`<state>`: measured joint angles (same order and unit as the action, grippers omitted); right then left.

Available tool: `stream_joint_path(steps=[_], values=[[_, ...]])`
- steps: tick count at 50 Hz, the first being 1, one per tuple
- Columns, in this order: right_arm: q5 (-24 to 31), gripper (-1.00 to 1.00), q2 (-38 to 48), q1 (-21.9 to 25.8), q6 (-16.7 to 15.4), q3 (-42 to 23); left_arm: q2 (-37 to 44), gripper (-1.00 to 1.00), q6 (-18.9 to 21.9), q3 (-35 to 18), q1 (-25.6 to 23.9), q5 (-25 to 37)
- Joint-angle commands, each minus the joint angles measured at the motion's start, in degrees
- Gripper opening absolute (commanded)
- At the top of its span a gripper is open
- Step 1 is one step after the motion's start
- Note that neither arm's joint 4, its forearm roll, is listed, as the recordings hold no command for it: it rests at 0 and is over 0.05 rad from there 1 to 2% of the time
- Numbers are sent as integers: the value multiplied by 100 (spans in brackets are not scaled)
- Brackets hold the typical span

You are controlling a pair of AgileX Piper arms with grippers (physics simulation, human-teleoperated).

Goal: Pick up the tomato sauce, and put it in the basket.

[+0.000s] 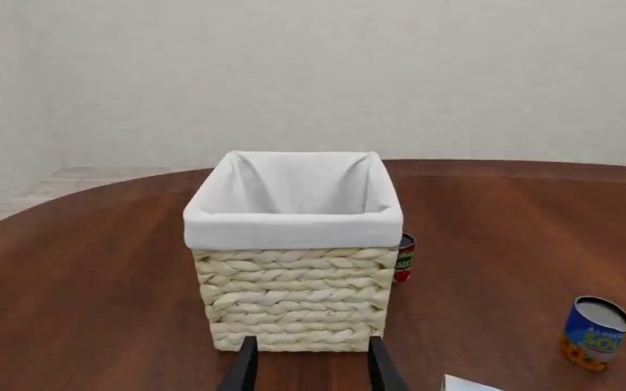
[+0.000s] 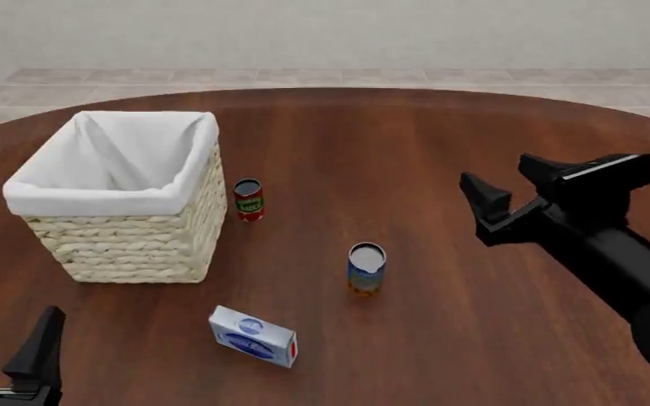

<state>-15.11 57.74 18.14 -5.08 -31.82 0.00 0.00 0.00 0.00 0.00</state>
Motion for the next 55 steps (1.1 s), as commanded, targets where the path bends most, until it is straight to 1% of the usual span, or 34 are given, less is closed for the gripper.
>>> stream_joint_path(steps=[1, 3, 4, 6, 14, 16, 19, 25, 29, 35, 44, 49, 55], values=[[165, 100, 891, 283, -63, -731, 0, 100, 0, 0, 0, 0], [194, 100, 932, 301, -42, -777, 0, 100, 0, 0, 0, 0], [221, 100, 1005, 374, -109, -843, 0, 100, 0, 0, 0, 0], [298, 100, 1138, 447, -39, -959, 0, 100, 0, 0, 0, 0], [443, 100, 1619, 635, -138, -1382, 0, 100, 0, 0, 0, 0], [479, 100, 1722, 663, -81, -1481, 0, 100, 0, 0, 0, 0], [545, 100, 1917, 735, -152, -1656, 0, 100, 0, 0, 0, 0], [686, 100, 2289, 938, -102, -1971, 0, 100, 0, 0, 0, 0], [761, 100, 2411, 1004, -71, -2115, 0, 100, 0, 0, 0, 0], [933, 100, 2583, 1140, -144, -2356, 0, 100, 0, 0, 0, 0], [1349, 100, 3030, 1352, -226, -3042, 0, 100, 0, 0, 0, 0], [1546, 100, 3369, 1415, -382, -3508, 0, 100, 0, 0, 0, 0], [1745, 100, 3740, 1584, -434, -3952, 0, 100, 0, 0, 0, 0]])
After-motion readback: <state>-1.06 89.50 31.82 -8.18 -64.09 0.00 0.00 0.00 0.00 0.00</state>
